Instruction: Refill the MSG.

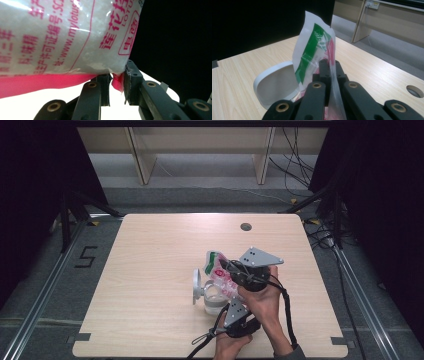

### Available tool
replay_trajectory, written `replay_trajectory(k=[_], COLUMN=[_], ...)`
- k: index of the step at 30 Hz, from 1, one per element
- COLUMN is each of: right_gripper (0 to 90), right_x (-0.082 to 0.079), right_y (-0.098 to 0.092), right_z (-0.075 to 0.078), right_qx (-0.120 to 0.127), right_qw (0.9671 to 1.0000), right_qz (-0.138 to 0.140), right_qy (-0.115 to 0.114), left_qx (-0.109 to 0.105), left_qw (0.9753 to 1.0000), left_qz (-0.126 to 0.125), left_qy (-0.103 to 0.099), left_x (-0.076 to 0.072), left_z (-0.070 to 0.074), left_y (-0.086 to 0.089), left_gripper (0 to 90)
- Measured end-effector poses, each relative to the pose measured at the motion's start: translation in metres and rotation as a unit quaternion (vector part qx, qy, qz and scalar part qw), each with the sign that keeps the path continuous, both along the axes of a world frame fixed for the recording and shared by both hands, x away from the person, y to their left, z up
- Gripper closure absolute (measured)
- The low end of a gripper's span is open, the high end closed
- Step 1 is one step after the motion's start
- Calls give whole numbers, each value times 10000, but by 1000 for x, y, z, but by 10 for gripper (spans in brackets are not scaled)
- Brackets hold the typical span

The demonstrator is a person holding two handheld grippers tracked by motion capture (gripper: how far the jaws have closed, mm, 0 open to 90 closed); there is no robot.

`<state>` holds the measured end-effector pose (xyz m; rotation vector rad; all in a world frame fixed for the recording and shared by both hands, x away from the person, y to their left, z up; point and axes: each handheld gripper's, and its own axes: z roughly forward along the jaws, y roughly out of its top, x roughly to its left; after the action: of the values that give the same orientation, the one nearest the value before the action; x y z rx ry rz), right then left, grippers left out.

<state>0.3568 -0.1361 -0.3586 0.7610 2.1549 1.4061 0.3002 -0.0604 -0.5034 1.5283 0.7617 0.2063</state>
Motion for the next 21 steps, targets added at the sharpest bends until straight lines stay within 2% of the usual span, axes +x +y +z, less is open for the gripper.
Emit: replay_trajectory(k=[2,4,6,8,9,10,11,12,13,15,20,21], right_gripper=[900,900,900,900,900,900,900,900,900,900,900,900], right_x=[0,0,1,-1,1,0,2,2,1,3,1,2], right_y=[0,0,0,2,1,2,1,1,2,2,5,4], right_z=[0,0,0,0,0,0,0,0,-1,-1,-1,-1], right_qx=[13,12,-25,77,37,90,63,47,148,84,62,46], right_qw=[10000,10000,10000,9997,10000,9998,10000,9999,9997,9999,9997,9999], right_qz=[-42,-28,-63,-77,-30,-80,-22,2,-15,17,-48,-38], right_qy=[69,61,-14,232,56,137,69,94,206,94,221,144], left_qx=[12,116,128,53,61,76,67,59,80,96,53,0], left_qw=[10000,9999,9999,10000,10000,9999,10000,10000,9999,9999,10000,10000], left_qz=[10,61,66,31,40,47,42,32,44,64,45,28], left_qy=[4,-9,-8,-49,-61,-56,-50,-49,-41,-38,-44,-57], left_x=[0,-2,-1,0,-1,0,0,0,0,0,1,2], left_z=[0,1,1,1,1,1,1,1,1,2,2,1], left_y=[0,1,1,0,0,1,0,0,0,1,0,-1], left_gripper=[766,766,766,767,767,766,767,767,767,767,768,768])
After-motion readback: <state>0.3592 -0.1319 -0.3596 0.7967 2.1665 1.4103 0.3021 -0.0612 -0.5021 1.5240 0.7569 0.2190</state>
